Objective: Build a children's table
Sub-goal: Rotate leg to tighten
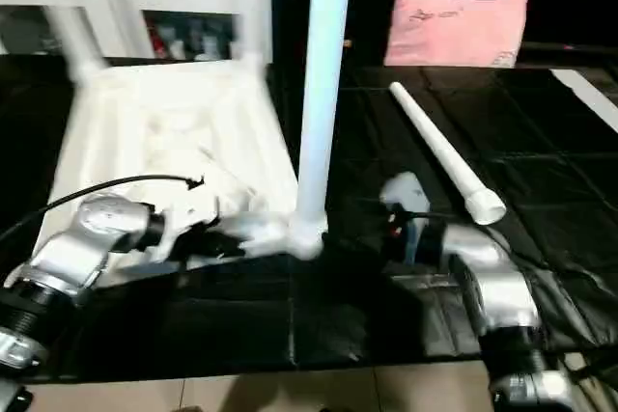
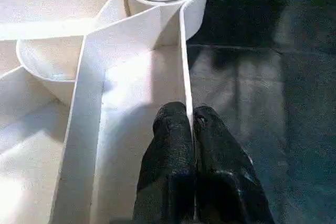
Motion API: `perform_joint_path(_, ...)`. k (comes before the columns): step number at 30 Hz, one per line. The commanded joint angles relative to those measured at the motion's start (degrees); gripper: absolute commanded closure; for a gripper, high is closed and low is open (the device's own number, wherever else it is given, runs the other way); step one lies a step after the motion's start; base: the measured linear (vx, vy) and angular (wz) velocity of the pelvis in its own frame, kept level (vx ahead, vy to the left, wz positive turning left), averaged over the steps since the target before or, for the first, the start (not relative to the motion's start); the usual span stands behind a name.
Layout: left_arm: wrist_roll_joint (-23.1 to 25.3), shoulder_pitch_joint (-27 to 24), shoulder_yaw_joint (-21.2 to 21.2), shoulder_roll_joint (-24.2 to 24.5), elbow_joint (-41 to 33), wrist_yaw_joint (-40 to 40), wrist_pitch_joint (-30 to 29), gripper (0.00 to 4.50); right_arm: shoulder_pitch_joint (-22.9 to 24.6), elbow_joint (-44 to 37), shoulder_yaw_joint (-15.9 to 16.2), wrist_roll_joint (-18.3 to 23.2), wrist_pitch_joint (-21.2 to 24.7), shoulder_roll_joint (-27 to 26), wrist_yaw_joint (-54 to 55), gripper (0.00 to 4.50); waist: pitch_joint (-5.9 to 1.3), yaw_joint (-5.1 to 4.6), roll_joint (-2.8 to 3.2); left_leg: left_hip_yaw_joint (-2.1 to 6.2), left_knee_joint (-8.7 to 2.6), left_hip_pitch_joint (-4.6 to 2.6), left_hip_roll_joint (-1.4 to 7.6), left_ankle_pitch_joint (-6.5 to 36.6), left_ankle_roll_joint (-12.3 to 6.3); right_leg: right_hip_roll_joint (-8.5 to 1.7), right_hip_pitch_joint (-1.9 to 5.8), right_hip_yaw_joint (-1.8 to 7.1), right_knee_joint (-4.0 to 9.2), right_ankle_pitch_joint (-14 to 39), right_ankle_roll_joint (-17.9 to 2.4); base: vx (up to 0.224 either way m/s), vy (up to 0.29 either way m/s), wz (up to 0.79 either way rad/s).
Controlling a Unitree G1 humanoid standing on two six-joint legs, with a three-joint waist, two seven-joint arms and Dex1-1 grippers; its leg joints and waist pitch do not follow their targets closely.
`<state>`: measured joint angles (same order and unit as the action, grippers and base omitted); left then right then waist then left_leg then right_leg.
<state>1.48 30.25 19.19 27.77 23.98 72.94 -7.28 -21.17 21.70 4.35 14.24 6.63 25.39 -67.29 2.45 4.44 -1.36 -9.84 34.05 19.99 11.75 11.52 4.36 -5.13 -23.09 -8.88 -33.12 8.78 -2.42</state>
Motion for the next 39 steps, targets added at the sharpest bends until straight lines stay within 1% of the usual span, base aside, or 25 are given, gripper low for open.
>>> perform_joint_path(1,-0.2,1.7,3.8,-0.1,-0.4,4.9,3.0,4.50,-1.4,0.2,2.0,-1.0,-0.7,1.6,-4.6,0.06,-3.54,-0.18,-0.28,0.23,-3.85,-0.24,2.25,8.9,-4.24,-4.05,3.35,4.21,3.71,17.9,-7.8,0.000,0.000,0.00)
perform_joint_path(2,-0.1,1.8,4.0,-0.1,-0.3,5.3,3.4,4.50,-1.7,0.3,2.6,-1.2,-1.0,1.8,-5.7,0.06,-3.54,-0.18,-0.28,0.23,-3.85,-0.24,2.25,8.9,-4.24,-4.05,3.35,4.21,3.71,17.9,-7.8,0.000,0.000,0.00)
perform_joint_path(3,-0.1,2.2,4.4,0.0,0.0,6.3,4.3,4.50,-2.3,0.6,3.8,-1.7,-1.5,2.4,-7.9,0.06,-3.58,0.29,-0.31,0.09,-3.79,-0.36,2.28,8.5,-4.36,-4.06,3.25,4.28,3.60,17.3,-8.0,0.000,0.000,0.00)
perform_joint_path(4,-0.3,2.5,5.0,-0.1,0.3,8.0,5.6,4.50,-3.1,1.3,5.4,-2.5,-2.2,2.8,-10.5,0.06,-3.56,0.46,-0.33,0.05,-3.78,-0.32,2.30,8.6,-4.36,-4.08,3.27,4.32,3.57,17.1,-8.2,0.000,0.000,0.00)
perform_joint_path(6,-0.4,2.7,5.2,-0.2,0.5,8.8,6.3,4.50,-3.6,1.8,6.1,-2.7,-2.6,3.0,-11.7,0.06,-3.56,0.62,-0.28,0.07,-3.79,-0.35,2.36,8.6,-4.26,-4.14,3.30,4.33,3.52,16.9,-8.3,0.000,0.000,0.00)
perform_joint_path(7,-0.4,2.7,5.5,-0.3,0.4,9.4,6.5,4.50,-4.1,2.7,6.9,-3.5,-3.7,2.9,-12.0,0.06,-3.65,0.61,-0.40,0.15,-3.78,-0.13,2.41,8.3,-4.04,-4.22,3.43,4.31,3.27,16.5,-8.4,0.000,0.000,0.00)
perform_joint_path(8,-0.4,2.7,5.5,-0.3,0.4,9.4,6.5,4.50,-4.1,2.7,6.9,-3.5,-3.7,2.9,-12.0,0.06,-3.62,0.62,-0.36,0.15,-3.79,-0.15,2.39,8.1,-3.90,-4.20,3.41,4.35,3.32,16.4,-8.4,0.000,0.000,0.00)
perform_joint_path(9,-0.4,2.8,5.6,-0.5,0.4,9.7,6.8,4.50,-4.6,3.6,7.5,-4.0,-4.5,2.9,-12.3,0.06,-3.67,0.68,-0.49,0.12,-3.79,-0.27,2.44,7.9,-3.87,-4.18,3.39,4.41,3.20,15.8,-8.6,0.000,0.000,0.00)
perform_joint_path(11,-0.3,3.0,6.2,-0.8,0.4,10.4,7.4,4.50,-6.3,6.1,8.8,-4.9,-5.7,2.1,-13.0,0.06,-3.63,0.69,-0.45,0.07,-3.79,-0.17,2.36,8.1,-3.76,-4.23,3.40,4.39,3.32,16.2,-8.9,0.000,0.000,0.00)
perform_joint_path(12,-0.3,3.1,6.3,-0.9,0.5,10.5,7.6,4.50,-6.7,6.8,9.1,-5.0,-5.9,1.9,-13.3,0.22,-3.63,0.62,-0.53,0.11,-3.79,-0.13,2.32,8.4,-3.61,-4.22,3.49,4.34,3.33,16.9,-8.8,0.000,0.000,0.00)
perform_joint_path(14,0.0,3.3,6.6,-0.9,0.9,10.7,8.1,4.50,-7.3,7.8,9.4,-5.1,-6.0,1.8,-14.0,0.32,-3.63,0.65,-0.57,0.12,-3.75,-0.08,2.37,8.6,-3.63,-4.23,3.53,4.38,3.28,17.2,-8.5,0.000,0.000,0.00)
perform_joint_path(15,0.2,3.4,6.6,-1.0,1.3,10.8,8.6,4.50,-7.5,8.0,9.5,-4.8,-6.0,1.8,-14.8,0.32,-3.62,0.57,-0.74,0.13,-3.76,-0.03,2.40,8.6,-3.73,-4.18,3.55,4.39,3.28,17.2,-8.3,0.000,0.000,0.00)
perform_joint_path(16,0.2,3.4,6.6,-0.9,1.5,10.8,8.7,4.50,-7.6,8.1,9.5,-4.7,-5.9,1.9,-15.1,0.50,-3.63,0.53,-0.67,0.15,-3.74,-0.03,2.33,8.5,-3.86,-4.15,3.55,4.34,3.35,17.4,-8.2,0.000,0.000,0.00)
perform_joint_path(18,0.3,3.5,6.5,-0.8,1.8,11.0,9.1,4.50,-7.8,8.4,9.4,-4.6,-6.0,1.9,-15.5,0.58,-3.63,0.45,-0.71,0.17,-3.72,0.04,2.35,8.4,-3.84,-4.17,3.60,4.33,3.32,17.6,-8.1,0.000,0.000,0.00)
perform_joint_path(19,0.4,3.5,6.5,-0.8,1.9,11.0,9.1,4.50,-7.7,8.4,9.4,-4.5,-6.0,1.9,-15.7,0.77,-3.65,0.42,-0.75,0.14,-3.70,0.00,2.35,8.3,-3.84,-4.16,3.56,4.34,3.34,17.6,-8.0,0.000,0.000,0.00)
perform_joint_path(20,0.4,3.5,6.5,-0.8,2.0,11.0,9.2,4.50,-7.7,8.4,9.5,-4.5,-6.1,2.0,-16.0,0.77,-3.68,0.47,-0.70,0.11,-3.68,-0.04,2.34,8.3,-3.86,-4.17,3.55,4.35,3.35,17.6,-8.1,0.000,0.000,0.00)
perform_joint_path(22,0.4,3.5,6.5,-0.8,2.1,11.0,9.3,4.50,-7.8,8.8,9.7,-4.5,-6.5,2.1,-16.4,0.93,-3.70,0.49,-0.71,0.12,-3.67,-0.06,2.38,8.1,-3.94,-4.12,3.51,4.35,3.25,17.2,-8.2,0.000,0.000,0.00)
perform_joint_path(24,0.6,3.8,6.6,-0.8,2.7,10.8,9.6,4.50,-8.0,9.5,10.0,-4.6,-7.5,2.1,-17.1,1.19,-3.70,0.47,-0.66,0.15,-3.68,-0.01,2.38,8.0,-3.91,-4.13,3.55,4.33,3.23,17.1,-8.3,0.000,0.000,0.00)
perform_joint_path(27,0.7,3.9,6.6,-0.8,3.2,10.7,10.0,4.50,-8.1,9.8,10.1,-4.7,-7.9,2.0,-17.4,1.31,-3.62,0.46,-0.68,0.11,-3.68,-0.02,2.30,8.5,-3.90,-4.09,3.50,4.28,3.36,17.9,-8.2,0.000,0.000,0.00)
perform_joint_path(29,0.9,4.0,6.5,-0.7,3.5,10.6,10.1,4.50,-8.1,10.0,10.2,-4.8,-8.1,2.0,-17.5,1.60,-3.63,0.50,-0.69,0.13,-3.67,-0.07,2.29,8.9,-3.70,-4.15,3.52,4.26,3.56,19.3,-7.7,0.000,0.000,0.00)
perform_joint_path(31,0.9,4.1,6.5,-0.7,3.7,10.5,10.0,4.50,-8.1,10.0,10.2,-4.8,-8.2,1.9,-17.5,1.73,-3.64,0.48,-0.64,0.16,-3.65,-0.07,2.30,9.1,-3.58,-4.12,3.49,4.24,3.55,19.5,-7.6,0.000,0.000,0.00)
perform_joint_path(35,0.5,3.9,6.0,-0.9,4.1,10.1,9.0,4.50,-7.7,9.3,9.4,-3.6,-6.5,1.2,-17.0,1.83,-3.63,0.47,-0.61,0.18,-3.67,-0.03,2.34,8.9,-3.59,-4.06,3.50,4.25,3.46,18.8,-7.8,0.000,0.000,0.00)
perform_joint_path(36,0.3,3.8,5.8,-1.0,4.1,10.0,8.5,4.50,-7.7,9.0,8.9,-2.7,-4.9,0.8,-16.7,1.84,-3.62,0.49,-0.56,0.16,-3.65,-0.01,2.31,9.1,-3.59,-4.09,3.51,4.23,3.51,19.1,-7.8,0.000,0.000,0.00)
perform_joint_path(38,-1.3,3.2,3.9,-1.8,3.7,7.7,4.4,4.50,-7.0,7.3,7.0,0.0,-0.1,-0.5,-14.4,1.85,-3.53,0.39,-0.50,0.14,-3.67,0.00,2.31,9.2,-3.31,-3.98,3.54,4.21,3.55,19.9,-7.7,0.000,0.000,0.00)
perform_joint_path(39,-1.3,3.2,3.9,-1.8,3.7,7.7,4.4,4.50,-7.0,7.3,7.0,0.0,-0.1,-0.5,-14.4,1.86,-3.53,0.39,-0.50,0.14,-3.67,0.00,2.31,9.2,-3.31,-3.98,3.54,4.21,3.55,19.9,-7.7,0.000,0.000,0.00)
